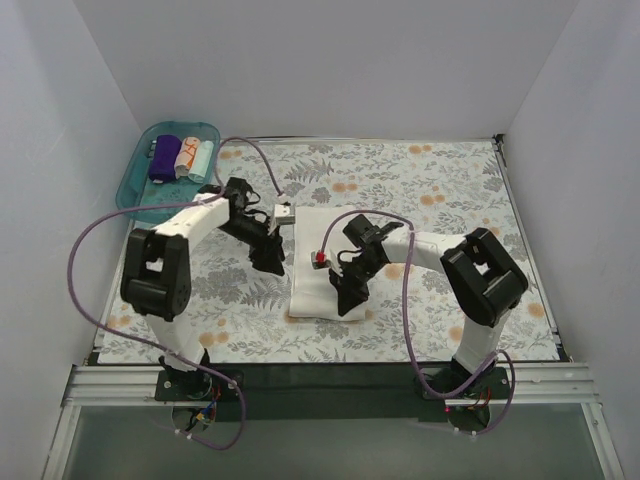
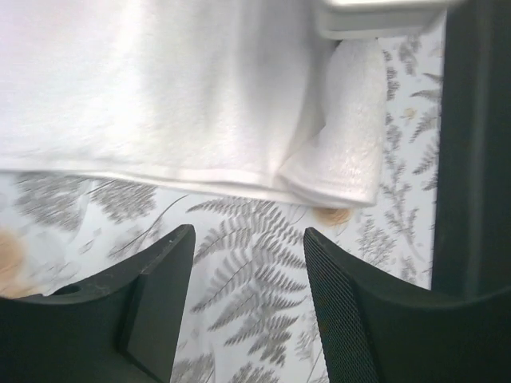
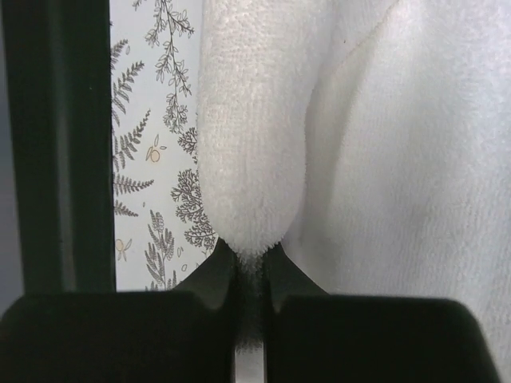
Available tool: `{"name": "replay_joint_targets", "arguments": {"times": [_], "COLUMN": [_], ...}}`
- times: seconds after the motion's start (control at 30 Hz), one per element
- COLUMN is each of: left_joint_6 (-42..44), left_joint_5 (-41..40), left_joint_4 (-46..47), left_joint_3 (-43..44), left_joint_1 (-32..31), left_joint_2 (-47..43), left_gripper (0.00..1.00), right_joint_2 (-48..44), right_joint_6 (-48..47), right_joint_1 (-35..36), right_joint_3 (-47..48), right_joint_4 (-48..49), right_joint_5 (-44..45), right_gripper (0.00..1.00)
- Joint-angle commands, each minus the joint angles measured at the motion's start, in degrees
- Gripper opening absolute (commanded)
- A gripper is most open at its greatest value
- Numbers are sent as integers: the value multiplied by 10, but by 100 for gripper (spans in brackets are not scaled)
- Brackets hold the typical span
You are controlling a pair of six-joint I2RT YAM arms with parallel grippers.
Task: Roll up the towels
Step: Roll the towel
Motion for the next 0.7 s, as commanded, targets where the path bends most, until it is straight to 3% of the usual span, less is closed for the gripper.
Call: {"name": "replay_joint_targets", "arguments": {"times": [0.0,0.13,0.33,0.5,0.67], "left_joint_6": [-1,-5,-33,-40,-50], "left_joint_5": [-63,-112,-245,-325,-343], "left_joint_4": [73,134,288,382,409], "left_joint_3": [-50,-130,-255,-305,-302], "left_joint_1": [10,-14,-185,-284,-344], "left_joint_2": [-132,-247,-383,-386,-315], "left_gripper": [53,56,63,64,63], "right_joint_2": [69,153,259,310,350], "right_joint_6": [-13,-22,-34,-38,-44], "right_joint_1": [-19,-37,-53,-57,-61], "right_joint_3": [40,109,183,218,242], "right_joint_4": [-123,-197,-281,-314,-346], "right_joint_5": [-66,-113,-141,-155,-180], "right_gripper": [1,1,1,1,1]}}
